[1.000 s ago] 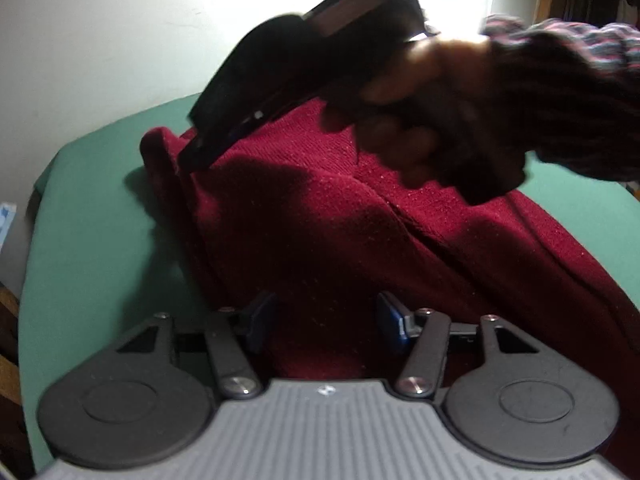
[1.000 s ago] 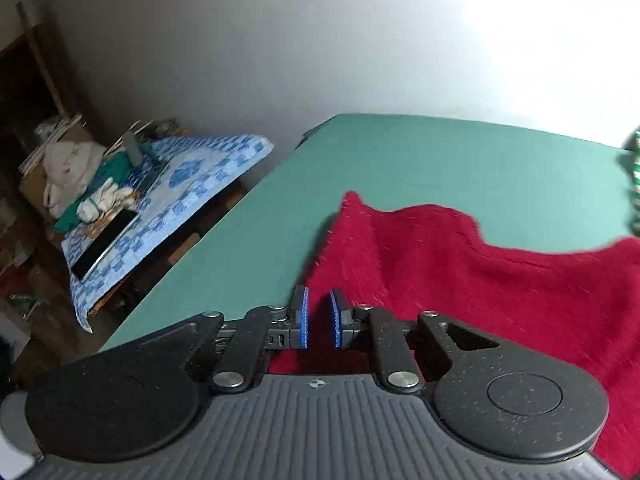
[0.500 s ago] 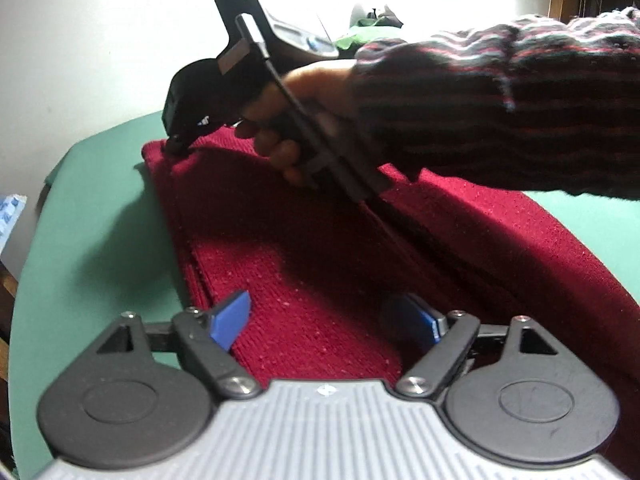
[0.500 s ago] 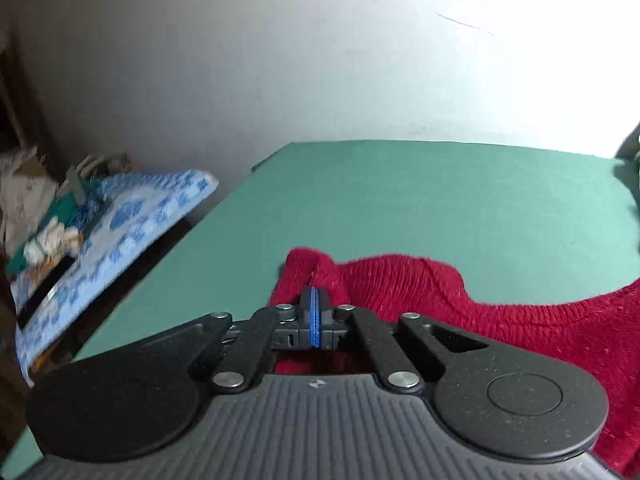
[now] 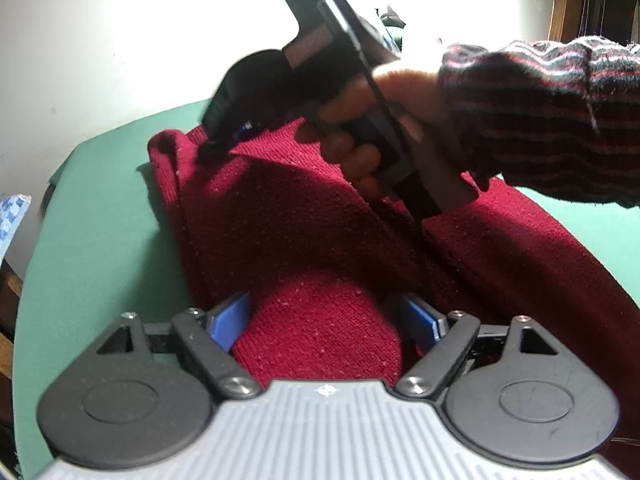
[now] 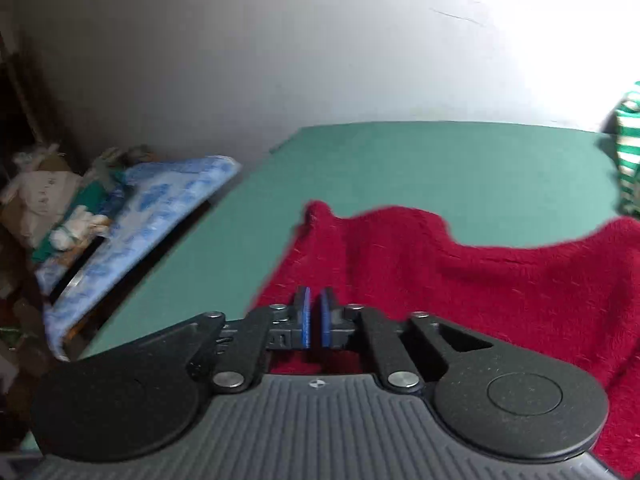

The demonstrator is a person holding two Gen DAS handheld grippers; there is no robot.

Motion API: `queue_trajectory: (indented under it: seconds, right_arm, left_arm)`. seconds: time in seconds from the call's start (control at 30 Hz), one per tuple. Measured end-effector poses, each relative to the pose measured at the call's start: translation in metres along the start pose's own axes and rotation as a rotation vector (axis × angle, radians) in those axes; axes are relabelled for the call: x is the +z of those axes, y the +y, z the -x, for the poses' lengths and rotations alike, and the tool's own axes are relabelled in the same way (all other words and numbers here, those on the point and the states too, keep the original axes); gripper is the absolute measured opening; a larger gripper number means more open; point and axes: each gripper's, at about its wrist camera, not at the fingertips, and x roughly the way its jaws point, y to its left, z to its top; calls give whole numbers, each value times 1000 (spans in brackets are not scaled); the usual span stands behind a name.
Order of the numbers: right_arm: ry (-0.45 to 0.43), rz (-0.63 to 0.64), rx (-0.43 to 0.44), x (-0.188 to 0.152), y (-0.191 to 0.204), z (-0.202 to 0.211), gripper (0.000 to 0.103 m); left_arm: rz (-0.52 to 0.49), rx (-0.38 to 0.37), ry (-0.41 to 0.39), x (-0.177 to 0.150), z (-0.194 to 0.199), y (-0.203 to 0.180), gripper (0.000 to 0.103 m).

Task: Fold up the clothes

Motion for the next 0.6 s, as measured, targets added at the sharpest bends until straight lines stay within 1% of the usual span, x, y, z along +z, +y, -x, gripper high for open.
queue_trajectory:
  seconds: [0.07,0.1,0.13,0.2,0.3,0.37,0.4,0.43,0.47,0.57,0.6]
  right_arm:
    - [-25,-51,-14,1,-6,6,0]
    - [-44,-67,-10,0,-3,15,8]
    - [-62,-80,5,-3,1,26,10]
    - [-44,-82,51,-16,7,45,10]
    - [14,-78,121,-40,16,73,10]
    - [76,-65,109,-58,20,78,10]
    - [89,-57,88,-66,22,81,9]
    - [78,-59,70,-72,22,84,3]
    - [59,-67,57,-77,21,87,0]
    - [21,-185,17,-85,14,97,0]
    - [5,-213,26,-88,16,103,7]
  left_arm:
    - [-9,0,8,3,5,-2,78]
    - [-10,-6,8,2,10,-2,77]
    - [-9,-17,4,2,16,-4,77]
    - [0,-39,-2,1,27,-7,77]
    - [11,-82,19,-7,37,-15,77]
    - [2,-100,38,-15,41,-23,77]
    - [-6,-105,44,-18,43,-26,77]
    - [-14,-110,50,-22,45,-30,78]
    - [-23,-114,52,-24,48,-32,80]
    - [-34,-123,55,-27,54,-38,81]
    - [-34,-125,56,-28,57,-40,80]
